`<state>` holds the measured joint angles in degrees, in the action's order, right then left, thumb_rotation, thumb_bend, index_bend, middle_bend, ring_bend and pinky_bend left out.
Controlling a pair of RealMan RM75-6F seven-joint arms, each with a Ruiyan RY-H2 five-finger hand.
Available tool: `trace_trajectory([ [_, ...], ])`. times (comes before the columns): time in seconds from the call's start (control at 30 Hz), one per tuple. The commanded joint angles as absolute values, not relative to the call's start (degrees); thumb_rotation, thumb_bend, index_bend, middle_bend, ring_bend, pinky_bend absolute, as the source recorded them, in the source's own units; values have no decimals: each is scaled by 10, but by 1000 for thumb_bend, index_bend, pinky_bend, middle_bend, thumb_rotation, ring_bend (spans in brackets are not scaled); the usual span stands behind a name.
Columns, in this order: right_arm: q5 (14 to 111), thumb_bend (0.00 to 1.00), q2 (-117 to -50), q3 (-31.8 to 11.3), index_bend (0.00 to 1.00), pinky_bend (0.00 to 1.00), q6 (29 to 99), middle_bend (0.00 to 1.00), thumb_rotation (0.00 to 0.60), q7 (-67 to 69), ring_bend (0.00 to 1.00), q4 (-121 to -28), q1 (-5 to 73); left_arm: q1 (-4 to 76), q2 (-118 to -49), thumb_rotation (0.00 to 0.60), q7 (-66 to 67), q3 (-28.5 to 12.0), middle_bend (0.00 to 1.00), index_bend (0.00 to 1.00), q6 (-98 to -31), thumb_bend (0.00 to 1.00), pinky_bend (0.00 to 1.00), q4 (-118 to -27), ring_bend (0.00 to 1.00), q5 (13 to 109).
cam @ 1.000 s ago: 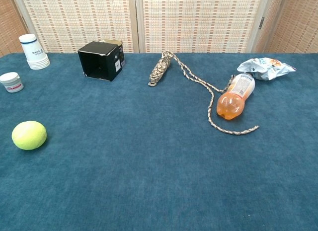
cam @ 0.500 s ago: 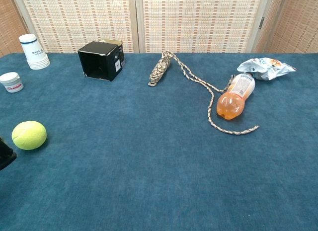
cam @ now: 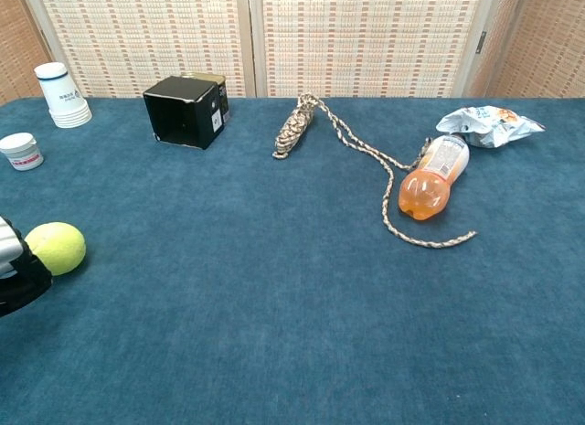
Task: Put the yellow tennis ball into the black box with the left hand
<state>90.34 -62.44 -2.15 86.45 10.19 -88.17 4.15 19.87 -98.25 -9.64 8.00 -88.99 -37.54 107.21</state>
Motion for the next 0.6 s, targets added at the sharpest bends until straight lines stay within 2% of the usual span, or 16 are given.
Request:
trace_trajectory([
  [0.03,907,0,-624,-21,111,0,868,0,600,105,0,-881,41,205,-949,600,-83,83,1000,1000,-841,686,1000,-430,1000,1047],
  [0.27,921,0,-624,-17,112,0,878,0,600,112,0,-875,40,204,-900,600,-53,72,1000,1000,-789,685,1000,-535,1000,1003],
  [0.6,929,0,-625,-15,114,0,880,0,600,104,0,-878,41,214,-899,600,-47,70,1000,1000,-737,686,1000,-572,1000,978],
])
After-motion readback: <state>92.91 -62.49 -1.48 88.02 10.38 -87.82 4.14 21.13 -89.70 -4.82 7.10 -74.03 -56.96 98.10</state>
